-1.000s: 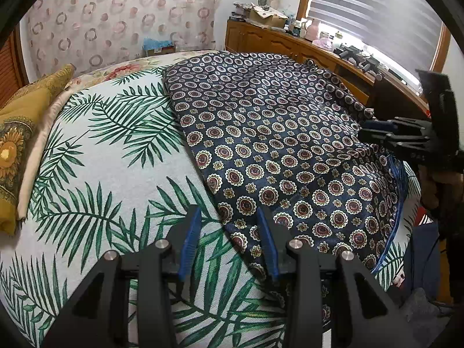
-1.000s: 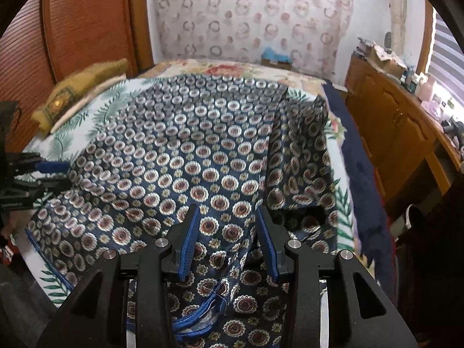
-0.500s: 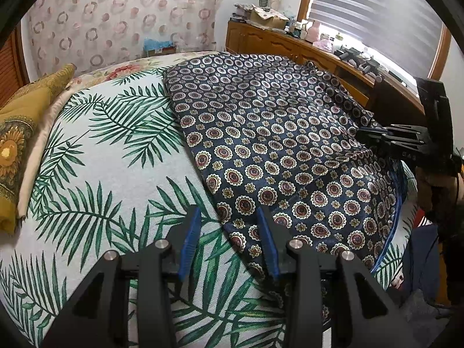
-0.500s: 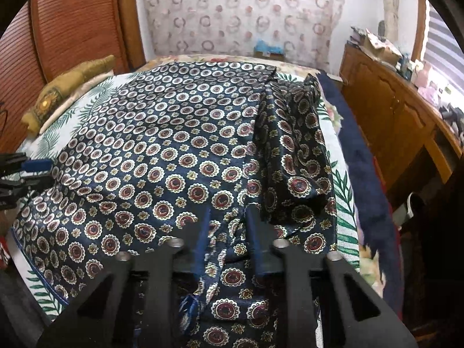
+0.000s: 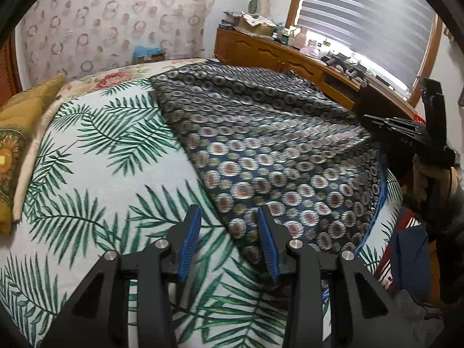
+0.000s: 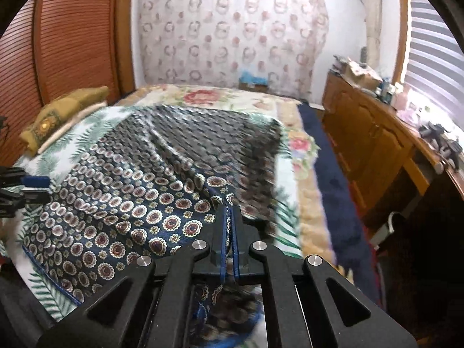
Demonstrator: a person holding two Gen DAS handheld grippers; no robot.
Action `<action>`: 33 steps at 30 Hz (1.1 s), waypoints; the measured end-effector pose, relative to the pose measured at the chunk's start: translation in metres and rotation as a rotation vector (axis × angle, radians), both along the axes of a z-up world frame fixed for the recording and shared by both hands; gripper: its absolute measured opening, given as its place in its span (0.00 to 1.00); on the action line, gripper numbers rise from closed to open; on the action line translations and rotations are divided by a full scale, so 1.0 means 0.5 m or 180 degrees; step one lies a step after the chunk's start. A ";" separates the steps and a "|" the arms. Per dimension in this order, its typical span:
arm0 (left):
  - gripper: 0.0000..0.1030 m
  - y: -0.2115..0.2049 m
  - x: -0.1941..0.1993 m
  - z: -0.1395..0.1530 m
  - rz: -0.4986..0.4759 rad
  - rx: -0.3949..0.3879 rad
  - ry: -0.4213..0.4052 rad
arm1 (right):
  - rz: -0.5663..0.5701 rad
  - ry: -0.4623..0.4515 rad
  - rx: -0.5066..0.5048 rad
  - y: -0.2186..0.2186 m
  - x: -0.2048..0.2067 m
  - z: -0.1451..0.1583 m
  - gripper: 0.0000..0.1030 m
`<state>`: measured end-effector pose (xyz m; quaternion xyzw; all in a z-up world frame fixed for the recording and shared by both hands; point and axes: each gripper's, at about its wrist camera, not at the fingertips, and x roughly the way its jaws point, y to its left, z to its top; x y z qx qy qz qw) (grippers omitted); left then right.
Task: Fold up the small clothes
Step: 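Grasp the folded top's edge with the right gripper and lift it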
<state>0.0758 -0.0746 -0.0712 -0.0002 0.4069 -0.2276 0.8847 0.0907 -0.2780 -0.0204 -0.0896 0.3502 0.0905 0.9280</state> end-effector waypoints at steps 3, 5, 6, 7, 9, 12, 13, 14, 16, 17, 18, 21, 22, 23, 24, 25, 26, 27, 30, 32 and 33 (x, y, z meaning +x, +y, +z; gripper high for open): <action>0.37 -0.015 0.000 -0.003 -0.0062 0.0021 0.0026 | -0.0128 0.0069 -0.0041 -0.029 -0.008 -0.010 0.00; 0.37 -0.024 -0.001 -0.006 -0.0100 0.0044 0.0039 | -0.0139 0.0153 0.0002 -0.040 -0.013 -0.020 0.00; 0.37 -0.028 -0.001 -0.007 -0.0112 0.0053 0.0043 | -0.0137 0.0174 0.0019 -0.046 -0.017 -0.023 0.00; 0.37 -0.030 -0.001 -0.008 -0.0113 0.0057 0.0046 | -0.0134 0.0182 0.0024 -0.048 -0.019 -0.025 0.00; 0.37 -0.032 0.000 -0.011 -0.0102 0.0074 0.0069 | -0.0120 0.0157 0.0043 -0.048 -0.020 -0.022 0.00; 0.37 -0.034 0.002 -0.019 -0.0094 0.0091 0.0115 | -0.0096 0.0091 0.0122 -0.047 -0.011 -0.006 0.04; 0.37 -0.034 -0.001 -0.022 -0.0099 0.0093 0.0127 | -0.0116 0.0079 0.0115 -0.043 -0.006 -0.002 0.15; 0.37 -0.035 -0.003 -0.023 -0.0102 0.0094 0.0124 | -0.0125 0.0079 0.0106 -0.041 -0.003 -0.001 0.22; 0.37 -0.035 -0.006 -0.024 -0.0112 0.0091 0.0116 | -0.0104 0.0080 0.0144 -0.034 -0.001 -0.001 0.43; 0.37 -0.034 -0.007 -0.024 -0.0114 0.0081 0.0120 | -0.0090 0.0106 0.0166 -0.031 -0.001 -0.005 0.45; 0.37 -0.034 -0.008 -0.024 -0.0114 0.0071 0.0123 | -0.0087 0.0135 0.0161 -0.028 -0.003 -0.010 0.48; 0.37 -0.033 -0.016 -0.023 -0.0128 0.0078 0.0114 | -0.0096 0.0235 0.0140 -0.024 -0.012 -0.029 0.53; 0.37 -0.032 -0.022 -0.023 -0.0135 0.0076 0.0109 | -0.0099 0.0270 0.0146 -0.025 -0.015 -0.034 0.53; 0.37 -0.030 -0.025 -0.024 -0.0145 0.0067 0.0109 | -0.0111 0.0304 0.0159 -0.027 -0.019 -0.041 0.53; 0.37 -0.028 -0.028 -0.024 -0.0159 0.0052 0.0115 | -0.0147 0.0350 0.0186 -0.031 -0.025 -0.049 0.53; 0.37 -0.026 -0.031 -0.023 -0.0172 0.0037 0.0122 | -0.0176 0.0381 0.0204 -0.035 -0.028 -0.054 0.54; 0.37 -0.024 -0.034 -0.023 -0.0182 0.0022 0.0128 | -0.0203 0.0409 0.0225 -0.038 -0.032 -0.061 0.54; 0.37 -0.023 -0.035 -0.023 -0.0188 0.0015 0.0130 | -0.0238 0.0446 0.0255 -0.043 -0.037 -0.068 0.55; 0.37 -0.022 -0.043 -0.022 -0.0191 0.0003 0.0134 | -0.0280 0.0482 0.0339 -0.050 -0.048 -0.078 0.55; 0.37 -0.021 -0.052 -0.021 -0.0214 -0.0006 0.0157 | -0.0291 0.0463 0.0382 -0.051 -0.056 -0.078 0.55; 0.37 -0.020 -0.057 -0.021 -0.0228 -0.0024 0.0168 | -0.0290 0.0460 0.0418 -0.052 -0.063 -0.077 0.55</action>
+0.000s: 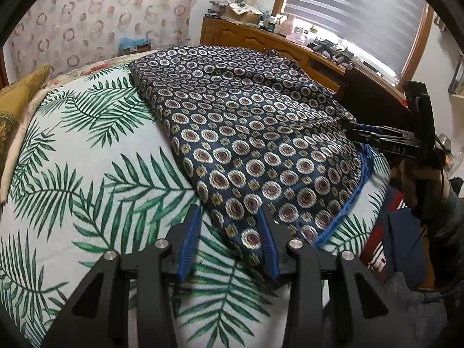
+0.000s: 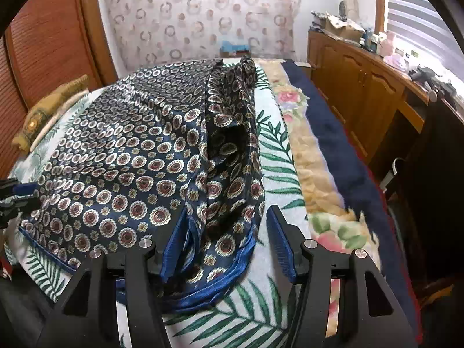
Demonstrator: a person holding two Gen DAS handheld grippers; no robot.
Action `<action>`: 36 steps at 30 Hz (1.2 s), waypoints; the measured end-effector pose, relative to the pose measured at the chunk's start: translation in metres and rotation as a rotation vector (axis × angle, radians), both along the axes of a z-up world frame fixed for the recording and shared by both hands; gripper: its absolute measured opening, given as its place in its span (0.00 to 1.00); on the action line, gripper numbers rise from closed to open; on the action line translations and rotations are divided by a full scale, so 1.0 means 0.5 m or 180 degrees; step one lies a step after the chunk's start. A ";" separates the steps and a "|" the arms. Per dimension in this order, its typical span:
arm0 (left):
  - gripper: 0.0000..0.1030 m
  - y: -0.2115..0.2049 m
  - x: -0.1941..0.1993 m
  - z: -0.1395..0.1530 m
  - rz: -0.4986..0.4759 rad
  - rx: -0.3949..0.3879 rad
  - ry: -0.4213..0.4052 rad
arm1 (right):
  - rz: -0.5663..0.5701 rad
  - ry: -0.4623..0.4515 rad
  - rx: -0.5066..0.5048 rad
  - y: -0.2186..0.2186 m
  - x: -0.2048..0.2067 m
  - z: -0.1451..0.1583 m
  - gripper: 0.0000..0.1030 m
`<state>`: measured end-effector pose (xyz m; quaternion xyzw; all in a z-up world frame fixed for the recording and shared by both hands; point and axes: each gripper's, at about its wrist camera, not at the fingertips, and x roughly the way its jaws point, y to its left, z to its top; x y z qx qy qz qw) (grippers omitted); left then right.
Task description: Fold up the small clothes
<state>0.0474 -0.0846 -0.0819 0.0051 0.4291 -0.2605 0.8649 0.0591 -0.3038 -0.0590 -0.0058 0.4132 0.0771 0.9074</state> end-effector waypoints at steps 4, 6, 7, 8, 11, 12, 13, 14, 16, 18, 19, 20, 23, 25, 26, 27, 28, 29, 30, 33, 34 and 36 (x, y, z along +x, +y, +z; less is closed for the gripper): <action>0.37 0.000 -0.013 -0.001 -0.0078 -0.0090 0.0030 | 0.0087 -0.0008 -0.0009 0.015 -0.021 0.001 0.55; 0.28 0.001 -0.014 -0.001 -0.0133 -0.0189 0.0081 | 0.0144 -0.0027 -0.0049 0.025 -0.034 -0.001 0.49; 0.26 0.001 -0.011 -0.003 -0.0138 -0.0237 0.0101 | 0.0203 -0.0037 -0.0007 0.028 -0.039 -0.001 0.40; 0.17 0.002 -0.009 -0.004 -0.0141 -0.0259 0.0117 | 0.0243 -0.0032 0.0044 0.031 -0.040 -0.001 0.36; 0.03 0.008 -0.001 -0.001 -0.0101 -0.0303 0.0129 | 0.0266 -0.0039 0.0158 0.027 -0.040 -0.002 0.17; 0.02 0.010 0.000 0.003 -0.0104 -0.0350 0.0111 | 0.0276 -0.0032 0.0215 0.026 -0.038 -0.003 0.09; 0.01 0.012 0.000 0.010 -0.0114 -0.0396 0.0074 | 0.0277 -0.0038 0.0262 0.023 -0.037 -0.002 0.06; 0.00 0.013 -0.001 0.020 -0.0108 -0.0432 0.0023 | 0.0279 -0.0058 0.0305 0.022 -0.037 0.000 0.05; 0.00 0.017 0.000 0.041 -0.0103 -0.0526 -0.0074 | 0.0288 -0.0137 0.0358 0.022 -0.038 0.010 0.02; 0.00 0.020 0.005 0.066 -0.0070 -0.0584 -0.0174 | 0.0281 -0.0264 0.0433 0.021 -0.038 0.031 0.02; 0.00 0.024 0.009 0.081 -0.0051 -0.0630 -0.0240 | 0.0278 -0.0344 0.0477 0.020 -0.039 0.043 0.01; 0.00 0.025 0.018 0.094 -0.0034 -0.0664 -0.0283 | 0.0273 -0.0411 0.0504 0.021 -0.040 0.054 0.01; 0.00 0.035 0.054 0.139 0.0011 -0.0752 -0.0436 | 0.0267 -0.0598 0.0568 0.023 -0.026 0.094 0.01; 0.00 0.041 0.086 0.159 0.0058 -0.0752 -0.0519 | 0.0289 -0.0706 0.0585 0.027 -0.004 0.121 0.00; 0.00 0.044 0.104 0.169 0.0091 -0.0740 -0.0559 | 0.0305 -0.0749 0.0581 0.030 0.010 0.133 0.00; 0.00 0.048 0.118 0.174 0.0122 -0.0738 -0.0584 | 0.0313 -0.0785 0.0578 0.031 0.023 0.141 0.00; 0.00 0.053 0.138 0.180 0.0154 -0.0746 -0.0601 | 0.0323 -0.0804 0.0571 0.031 0.033 0.147 0.00; 0.00 0.057 0.156 0.184 0.0188 -0.0748 -0.0609 | 0.0337 -0.0834 0.0560 0.035 0.051 0.157 0.00; 0.00 0.063 0.176 0.186 0.0236 -0.0769 -0.0605 | 0.0356 -0.0860 0.0555 0.039 0.066 0.164 0.00; 0.00 0.075 0.230 0.184 0.0319 -0.0809 -0.0560 | 0.0410 -0.0904 0.0523 0.050 0.112 0.176 0.00; 0.00 0.074 0.244 0.182 0.0341 -0.0793 -0.0564 | 0.0420 -0.0900 0.0509 0.051 0.126 0.179 0.00; 0.00 0.075 0.279 0.178 0.0384 -0.0754 -0.0557 | 0.0444 -0.0888 0.0479 0.056 0.166 0.182 0.00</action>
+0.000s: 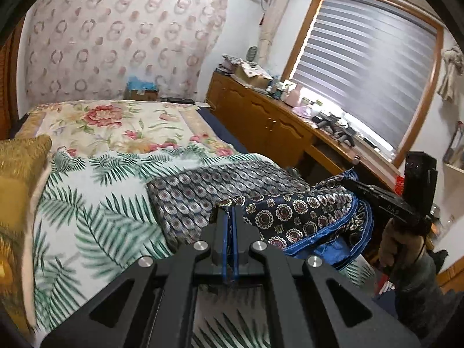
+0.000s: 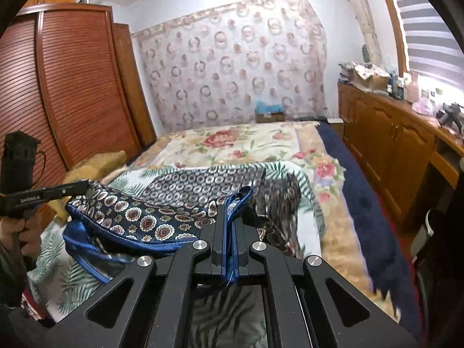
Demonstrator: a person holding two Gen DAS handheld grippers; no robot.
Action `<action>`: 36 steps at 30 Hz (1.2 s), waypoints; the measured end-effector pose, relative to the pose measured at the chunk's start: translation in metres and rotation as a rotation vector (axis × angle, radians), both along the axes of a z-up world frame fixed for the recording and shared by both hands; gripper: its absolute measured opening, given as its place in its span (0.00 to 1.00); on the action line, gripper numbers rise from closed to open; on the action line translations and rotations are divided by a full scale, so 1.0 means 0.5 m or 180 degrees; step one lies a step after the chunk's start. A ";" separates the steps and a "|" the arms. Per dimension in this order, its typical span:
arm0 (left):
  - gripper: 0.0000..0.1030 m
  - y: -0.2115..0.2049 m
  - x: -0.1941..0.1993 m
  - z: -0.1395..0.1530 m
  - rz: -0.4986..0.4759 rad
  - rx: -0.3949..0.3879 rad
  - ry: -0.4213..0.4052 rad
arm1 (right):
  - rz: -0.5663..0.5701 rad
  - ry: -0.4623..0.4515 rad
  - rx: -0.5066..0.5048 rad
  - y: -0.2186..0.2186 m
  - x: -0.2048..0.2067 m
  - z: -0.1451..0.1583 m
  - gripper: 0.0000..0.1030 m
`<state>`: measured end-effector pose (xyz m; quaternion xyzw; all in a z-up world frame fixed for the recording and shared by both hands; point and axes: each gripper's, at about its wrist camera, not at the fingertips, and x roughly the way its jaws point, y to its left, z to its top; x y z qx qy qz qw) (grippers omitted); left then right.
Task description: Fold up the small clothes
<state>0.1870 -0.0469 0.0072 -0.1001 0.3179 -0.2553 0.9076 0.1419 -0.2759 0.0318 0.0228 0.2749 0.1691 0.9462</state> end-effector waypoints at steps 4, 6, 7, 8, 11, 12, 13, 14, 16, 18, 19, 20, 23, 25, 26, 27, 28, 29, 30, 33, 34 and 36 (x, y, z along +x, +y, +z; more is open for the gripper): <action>0.00 0.004 0.061 -0.012 0.0066 0.0037 0.0053 | 0.0026 0.0032 -0.0083 0.009 0.073 0.004 0.00; 0.00 0.004 0.092 -0.022 0.0091 0.0079 0.0100 | 0.0032 0.0079 -0.0122 0.014 0.114 0.001 0.00; 0.00 0.003 0.107 -0.029 0.0097 0.0109 0.0136 | 0.0028 0.0106 -0.0138 0.016 0.131 -0.003 0.00; 0.00 0.002 0.118 -0.033 0.0100 0.0128 0.0157 | 0.0020 0.0146 -0.0148 0.016 0.149 -0.009 0.00; 0.02 0.002 0.146 -0.052 0.0097 0.0209 0.0226 | -0.0043 0.0311 -0.0155 0.015 0.203 -0.034 0.00; 0.02 0.002 0.151 -0.059 0.0074 0.0237 0.0235 | -0.0054 0.0337 -0.0167 0.016 0.217 -0.037 0.00; 0.04 0.002 0.155 -0.064 0.0041 0.0270 0.0246 | -0.0057 0.0348 -0.0174 0.016 0.223 -0.042 0.00; 0.07 0.001 0.157 -0.066 0.0009 0.0303 0.0260 | -0.0062 0.0366 -0.0178 0.017 0.230 -0.047 0.00; 0.10 0.001 0.159 -0.072 -0.0059 0.0359 0.0259 | -0.0084 0.0395 -0.0204 0.015 0.236 -0.053 0.03; 0.15 0.003 0.155 -0.069 -0.0090 0.0390 0.0260 | -0.0146 0.0401 -0.0227 0.015 0.238 -0.052 0.09; 0.21 0.005 0.153 -0.067 -0.0080 0.0407 0.0241 | -0.0184 0.0390 -0.0235 0.014 0.237 -0.049 0.18; 0.22 0.008 0.151 -0.062 -0.0064 0.0431 0.0211 | -0.0231 0.0372 -0.0249 0.011 0.234 -0.044 0.24; 0.24 0.019 0.138 -0.051 -0.0076 0.0472 0.0132 | -0.0373 0.0292 -0.0293 -0.005 0.210 -0.026 0.59; 0.24 0.027 0.131 -0.051 -0.0094 0.0486 0.0139 | -0.0381 0.0308 -0.0316 -0.019 0.194 -0.021 0.59; 0.24 0.031 0.128 -0.054 -0.0103 0.0494 0.0153 | -0.0389 0.0313 -0.0342 -0.022 0.190 -0.022 0.59; 0.24 0.034 0.125 -0.056 -0.0099 0.0495 0.0164 | -0.0409 0.0323 -0.0403 -0.026 0.182 -0.025 0.59; 0.24 0.038 0.125 -0.061 -0.0098 0.0498 0.0187 | -0.0416 0.0335 -0.0447 -0.027 0.178 -0.029 0.59; 0.25 0.041 0.127 -0.066 -0.0106 0.0491 0.0204 | -0.0418 0.0353 -0.0489 -0.028 0.174 -0.033 0.59; 0.25 0.045 0.128 -0.072 -0.0113 0.0468 0.0218 | -0.0406 0.0383 -0.0532 -0.030 0.171 -0.041 0.59; 0.25 0.050 0.140 -0.093 -0.0103 0.0397 0.0314 | -0.0285 0.0397 -0.0588 -0.024 0.162 -0.064 0.59; 0.25 0.049 0.146 -0.100 -0.0112 0.0394 0.0352 | -0.0252 0.0408 -0.0598 -0.021 0.162 -0.072 0.59; 0.25 0.044 0.153 -0.109 -0.0135 0.0402 0.0398 | -0.0204 0.0460 -0.0579 -0.016 0.167 -0.087 0.59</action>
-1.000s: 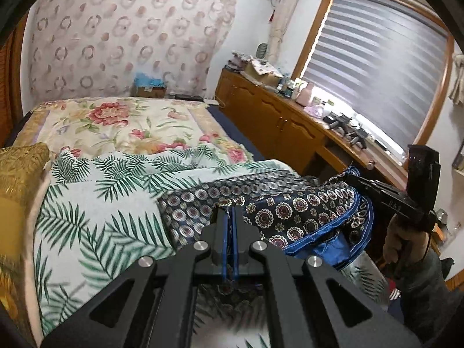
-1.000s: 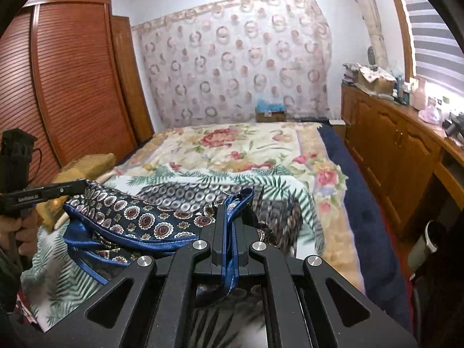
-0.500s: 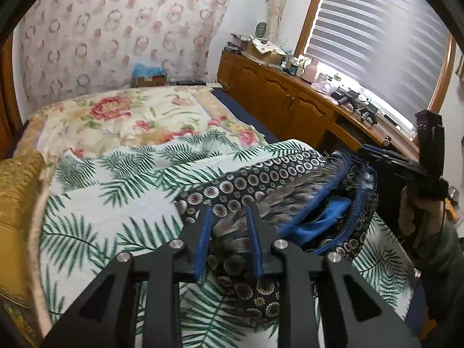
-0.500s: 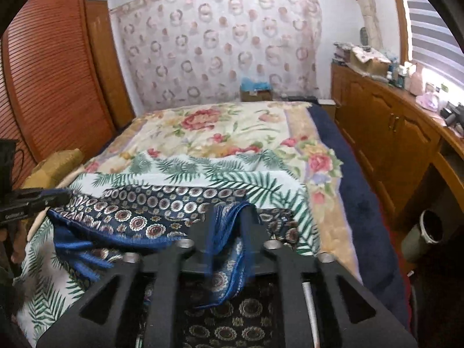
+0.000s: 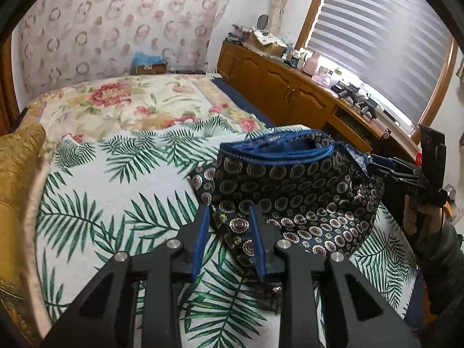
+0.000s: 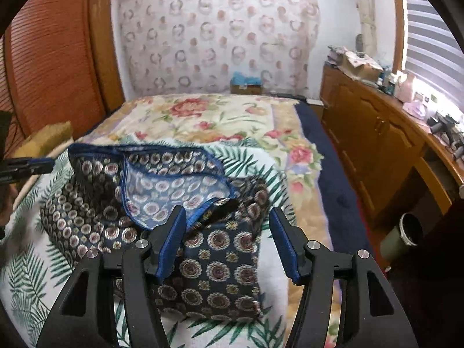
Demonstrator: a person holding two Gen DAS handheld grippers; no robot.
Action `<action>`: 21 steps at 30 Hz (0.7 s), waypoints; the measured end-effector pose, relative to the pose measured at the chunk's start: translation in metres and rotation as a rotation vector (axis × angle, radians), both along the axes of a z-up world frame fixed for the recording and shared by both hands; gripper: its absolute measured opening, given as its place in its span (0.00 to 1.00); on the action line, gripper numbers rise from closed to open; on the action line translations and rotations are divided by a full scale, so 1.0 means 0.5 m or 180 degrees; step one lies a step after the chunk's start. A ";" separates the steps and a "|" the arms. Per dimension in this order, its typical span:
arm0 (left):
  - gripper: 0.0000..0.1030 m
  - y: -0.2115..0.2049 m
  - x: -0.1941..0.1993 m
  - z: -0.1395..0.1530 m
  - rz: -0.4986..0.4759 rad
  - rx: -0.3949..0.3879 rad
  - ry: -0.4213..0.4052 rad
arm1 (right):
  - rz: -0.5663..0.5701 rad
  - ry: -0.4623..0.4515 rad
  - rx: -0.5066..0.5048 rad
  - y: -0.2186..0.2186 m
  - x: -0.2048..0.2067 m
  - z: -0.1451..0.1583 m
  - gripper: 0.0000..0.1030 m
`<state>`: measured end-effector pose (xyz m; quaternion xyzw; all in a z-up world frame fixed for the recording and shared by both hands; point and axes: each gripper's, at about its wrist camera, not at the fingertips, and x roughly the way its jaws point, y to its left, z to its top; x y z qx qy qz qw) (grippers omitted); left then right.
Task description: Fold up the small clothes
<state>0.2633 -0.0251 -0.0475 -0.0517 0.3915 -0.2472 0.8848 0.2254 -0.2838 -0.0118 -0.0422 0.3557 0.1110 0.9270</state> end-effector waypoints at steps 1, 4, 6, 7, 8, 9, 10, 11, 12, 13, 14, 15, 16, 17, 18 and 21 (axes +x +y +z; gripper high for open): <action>0.25 -0.003 0.000 -0.002 -0.0017 0.0001 0.0006 | 0.0007 0.0022 0.0012 0.001 0.003 -0.003 0.59; 0.25 -0.015 0.002 -0.011 -0.0056 -0.0006 0.0054 | 0.0059 0.0002 0.0030 0.001 0.003 -0.002 0.59; 0.25 -0.022 0.004 -0.020 -0.0073 0.0010 0.0096 | 0.0033 -0.0043 0.0054 -0.006 -0.003 0.008 0.59; 0.25 -0.025 0.006 -0.024 -0.0075 0.0026 0.0112 | 0.0017 -0.0055 0.0068 -0.008 -0.009 0.013 0.59; 0.25 -0.028 0.007 -0.027 -0.0071 0.0038 0.0129 | -0.0002 -0.0063 0.0078 -0.014 -0.012 0.016 0.59; 0.25 -0.030 0.008 -0.028 -0.0064 0.0044 0.0140 | -0.0013 -0.0067 0.0082 -0.020 -0.017 0.019 0.59; 0.25 -0.030 0.010 -0.029 -0.0048 0.0045 0.0144 | -0.0014 -0.0066 0.0065 -0.023 -0.022 0.020 0.60; 0.25 -0.030 0.010 -0.030 -0.0029 0.0040 0.0145 | -0.0014 -0.0066 0.0047 -0.025 -0.025 0.019 0.61; 0.25 -0.031 0.011 -0.031 -0.0019 0.0035 0.0155 | -0.0006 -0.0046 0.0033 -0.026 -0.029 0.014 0.62; 0.25 -0.032 0.012 -0.032 -0.0016 0.0044 0.0167 | 0.0003 -0.0018 0.0026 -0.024 -0.028 0.010 0.63; 0.25 -0.034 0.012 -0.032 -0.0012 0.0060 0.0171 | 0.0015 0.0015 0.0016 -0.023 -0.028 0.004 0.63; 0.25 -0.037 0.013 -0.031 -0.0011 0.0087 0.0169 | 0.0031 0.0048 -0.0018 -0.020 -0.023 -0.005 0.63; 0.25 -0.041 0.015 -0.031 -0.0009 0.0122 0.0169 | 0.0036 0.0052 -0.0053 -0.015 -0.019 -0.010 0.63; 0.25 -0.045 0.017 -0.030 -0.0008 0.0147 0.0170 | 0.0053 0.0048 -0.0085 -0.010 -0.011 -0.013 0.63; 0.25 -0.048 0.020 -0.030 -0.0007 0.0168 0.0175 | 0.0085 0.0057 -0.0094 -0.006 -0.001 -0.017 0.63; 0.25 -0.055 0.032 -0.027 -0.0003 0.0198 0.0193 | 0.0077 0.0113 -0.0161 0.005 0.038 -0.027 0.63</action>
